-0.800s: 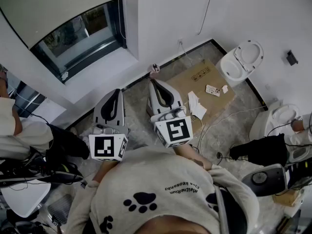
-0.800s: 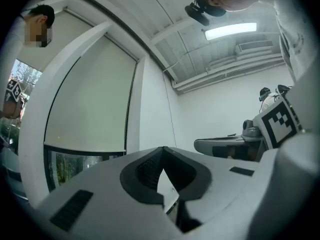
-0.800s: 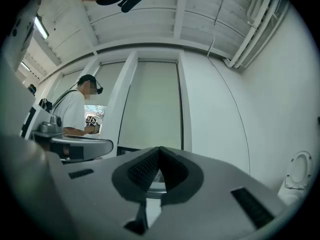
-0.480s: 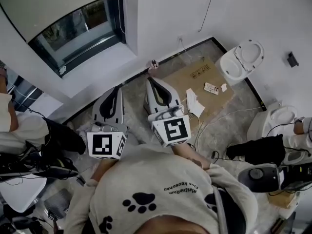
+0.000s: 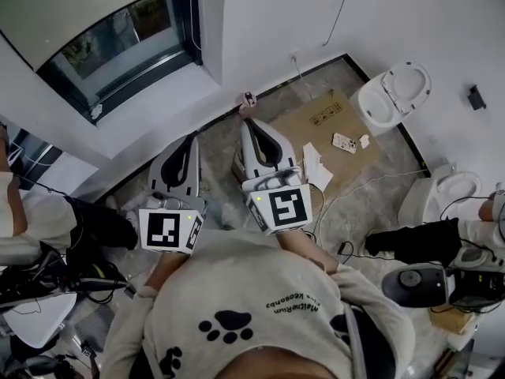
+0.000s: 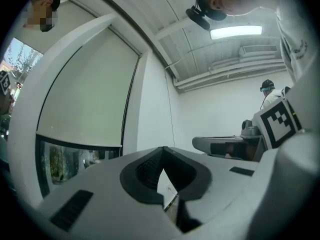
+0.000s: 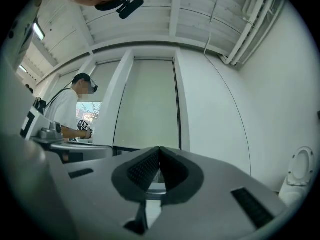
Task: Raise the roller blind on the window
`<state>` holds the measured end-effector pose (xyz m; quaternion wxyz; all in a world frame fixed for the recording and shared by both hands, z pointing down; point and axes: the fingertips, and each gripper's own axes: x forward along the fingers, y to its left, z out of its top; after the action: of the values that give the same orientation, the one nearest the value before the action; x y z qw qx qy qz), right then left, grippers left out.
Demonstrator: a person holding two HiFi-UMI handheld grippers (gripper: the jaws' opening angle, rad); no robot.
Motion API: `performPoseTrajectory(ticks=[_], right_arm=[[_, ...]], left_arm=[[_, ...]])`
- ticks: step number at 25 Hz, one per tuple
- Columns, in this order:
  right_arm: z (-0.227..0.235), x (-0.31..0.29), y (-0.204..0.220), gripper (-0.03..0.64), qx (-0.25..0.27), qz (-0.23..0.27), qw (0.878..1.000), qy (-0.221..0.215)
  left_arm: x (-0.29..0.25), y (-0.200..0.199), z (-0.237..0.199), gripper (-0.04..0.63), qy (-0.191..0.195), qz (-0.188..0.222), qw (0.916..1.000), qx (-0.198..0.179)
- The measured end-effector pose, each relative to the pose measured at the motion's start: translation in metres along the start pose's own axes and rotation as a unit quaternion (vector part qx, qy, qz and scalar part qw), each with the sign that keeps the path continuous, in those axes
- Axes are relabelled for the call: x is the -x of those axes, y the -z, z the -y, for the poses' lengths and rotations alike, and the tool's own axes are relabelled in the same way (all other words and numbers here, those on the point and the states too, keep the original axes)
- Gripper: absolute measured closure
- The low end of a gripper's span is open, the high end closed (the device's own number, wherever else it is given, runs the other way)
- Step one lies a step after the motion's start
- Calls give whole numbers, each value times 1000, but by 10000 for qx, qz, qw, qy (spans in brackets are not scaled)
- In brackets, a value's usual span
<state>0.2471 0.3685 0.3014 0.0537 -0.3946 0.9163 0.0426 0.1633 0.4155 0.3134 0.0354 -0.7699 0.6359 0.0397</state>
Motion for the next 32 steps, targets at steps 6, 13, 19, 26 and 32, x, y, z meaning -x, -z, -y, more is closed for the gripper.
performPoseTrajectory(ticks=[6,13,19,26,32], right_arm=[[15,-57,3,607,-44,50,10000,60],[25,-143,5,607,-20,147,9993,336],[35,-205,19,607,-26,95,9980,626],[33,-248,45,607,-42,-213,9975,678],[33,-271,51,607,46,-297,9977,609]], left_arm=[[-48,-1,-44,588,142,108,9998,37],[-108,-3,-115,588,394,155,9991,-4],[-154,5,-164,588,646,125,9978,29],[-185,20,-196,588,814,43,9965,188],[-201,30,-211,587,844,-12,9959,323]])
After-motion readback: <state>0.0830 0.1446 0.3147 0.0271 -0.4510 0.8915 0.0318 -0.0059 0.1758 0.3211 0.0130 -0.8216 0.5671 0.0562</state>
